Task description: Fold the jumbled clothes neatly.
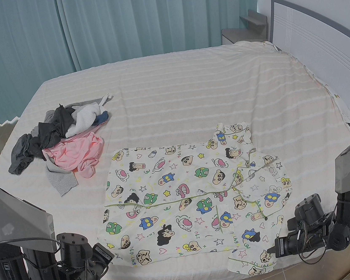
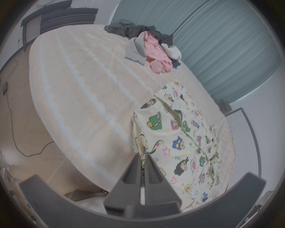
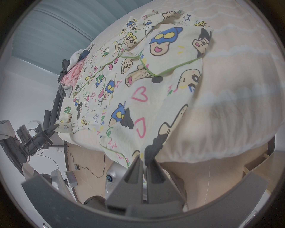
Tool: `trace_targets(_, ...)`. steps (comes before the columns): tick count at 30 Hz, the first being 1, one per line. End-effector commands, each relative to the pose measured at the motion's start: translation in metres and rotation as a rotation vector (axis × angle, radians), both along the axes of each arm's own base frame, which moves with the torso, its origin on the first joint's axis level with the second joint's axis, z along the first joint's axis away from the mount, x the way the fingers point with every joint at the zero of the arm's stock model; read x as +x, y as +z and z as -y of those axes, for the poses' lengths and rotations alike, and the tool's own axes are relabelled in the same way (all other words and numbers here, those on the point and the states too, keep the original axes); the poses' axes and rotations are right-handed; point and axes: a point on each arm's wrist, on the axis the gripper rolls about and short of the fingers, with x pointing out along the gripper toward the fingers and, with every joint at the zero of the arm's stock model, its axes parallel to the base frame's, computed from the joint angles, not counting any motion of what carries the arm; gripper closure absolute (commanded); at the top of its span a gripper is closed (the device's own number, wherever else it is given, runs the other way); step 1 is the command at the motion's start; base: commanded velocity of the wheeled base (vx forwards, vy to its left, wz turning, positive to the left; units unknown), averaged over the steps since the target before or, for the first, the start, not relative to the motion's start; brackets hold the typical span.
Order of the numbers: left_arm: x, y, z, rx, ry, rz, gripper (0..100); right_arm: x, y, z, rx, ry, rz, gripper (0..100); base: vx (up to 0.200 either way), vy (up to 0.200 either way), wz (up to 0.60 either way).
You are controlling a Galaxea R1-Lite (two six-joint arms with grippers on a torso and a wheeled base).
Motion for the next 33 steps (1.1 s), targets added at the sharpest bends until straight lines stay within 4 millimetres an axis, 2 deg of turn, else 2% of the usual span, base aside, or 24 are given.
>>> trace_targets(1, -0.008, -0.001, 0.0, 0.005, -0.026, -0.05, 100, -0.013, 0.006, 0.004, -0.002, 0.009, -0.001, 100, 0.0, 0.0, 0.0)
trace_targets(16, -0.022, 0.007, -0.005, 0.011, -0.054, -0.151, 100, -0.042, 0.007, 0.015, -0.014, 0.017, -0.027, 100, 0.0, 0.0, 0.0)
trace_targets(33, -0.031, 0.004, -0.01, 0.041, -0.057, -0.247, 100, -0.052, 0.01, 0.019, -0.047, 0.023, -0.106, 100, 0.0, 0.0, 0.0)
